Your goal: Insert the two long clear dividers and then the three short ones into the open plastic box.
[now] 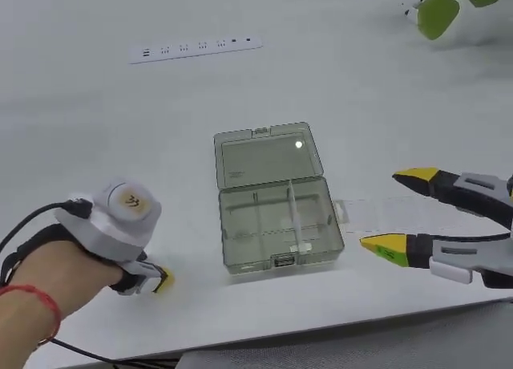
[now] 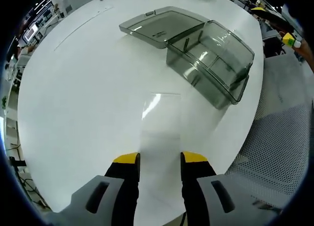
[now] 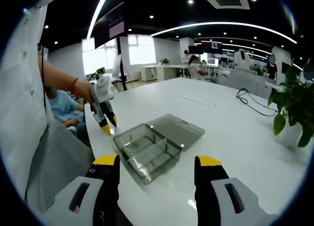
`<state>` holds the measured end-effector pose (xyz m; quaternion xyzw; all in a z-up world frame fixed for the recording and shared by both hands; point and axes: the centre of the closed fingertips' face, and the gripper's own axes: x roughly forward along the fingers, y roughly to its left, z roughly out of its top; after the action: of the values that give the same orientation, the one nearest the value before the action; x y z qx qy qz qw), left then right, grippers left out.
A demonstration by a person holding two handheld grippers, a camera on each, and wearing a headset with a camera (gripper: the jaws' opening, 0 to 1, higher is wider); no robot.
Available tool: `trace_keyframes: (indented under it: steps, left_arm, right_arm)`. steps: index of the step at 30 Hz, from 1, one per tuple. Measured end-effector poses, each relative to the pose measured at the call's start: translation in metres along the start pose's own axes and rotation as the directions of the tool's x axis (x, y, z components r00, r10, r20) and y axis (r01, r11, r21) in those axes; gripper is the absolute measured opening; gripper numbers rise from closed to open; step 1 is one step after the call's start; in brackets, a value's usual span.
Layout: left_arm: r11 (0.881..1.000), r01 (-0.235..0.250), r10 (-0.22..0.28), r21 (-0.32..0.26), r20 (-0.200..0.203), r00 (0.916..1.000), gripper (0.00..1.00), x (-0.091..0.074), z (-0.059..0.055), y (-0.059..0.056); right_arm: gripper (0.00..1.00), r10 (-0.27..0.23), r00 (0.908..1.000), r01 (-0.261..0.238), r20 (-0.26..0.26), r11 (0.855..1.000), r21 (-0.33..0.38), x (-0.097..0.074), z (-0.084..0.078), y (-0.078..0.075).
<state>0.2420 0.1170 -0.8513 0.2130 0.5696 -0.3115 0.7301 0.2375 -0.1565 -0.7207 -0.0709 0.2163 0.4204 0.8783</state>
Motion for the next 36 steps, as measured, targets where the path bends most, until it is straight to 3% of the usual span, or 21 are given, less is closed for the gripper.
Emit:
trace_keyframes:
  steps: [12,16,31,36]
  left_arm:
    - [0.999,0.023,-0.023,-0.022,0.023,0.9995,0.31,-0.003,0.001,-0.005]
    - [0.997,0.047,-0.044,-0.068,0.05,0.9978,0.31,-0.004,0.004,-0.008]
    - [0.986,0.087,-0.07,-0.14,0.125,0.9896,0.3,-0.005,0.002,-0.01]
    - [0.976,0.114,-0.085,-0.183,0.158,0.9837,0.3,-0.006,0.0,-0.011]
  right_arm:
    - [0.63,0.0,0.9999,0.0,-0.01,1.0,0.003,0.0,-0.003,0.003]
    - [0.64,0.0,0.9999,0.0,-0.015,1.0,0.006,0.001,-0.004,0.004]
    - [0.73,0.023,0.9978,-0.023,-0.062,1.0,0.01,0.002,-0.016,0.007]
    - [0.77,0.033,0.996,-0.032,-0.083,0.999,0.006,0.002,-0.02,0.008]
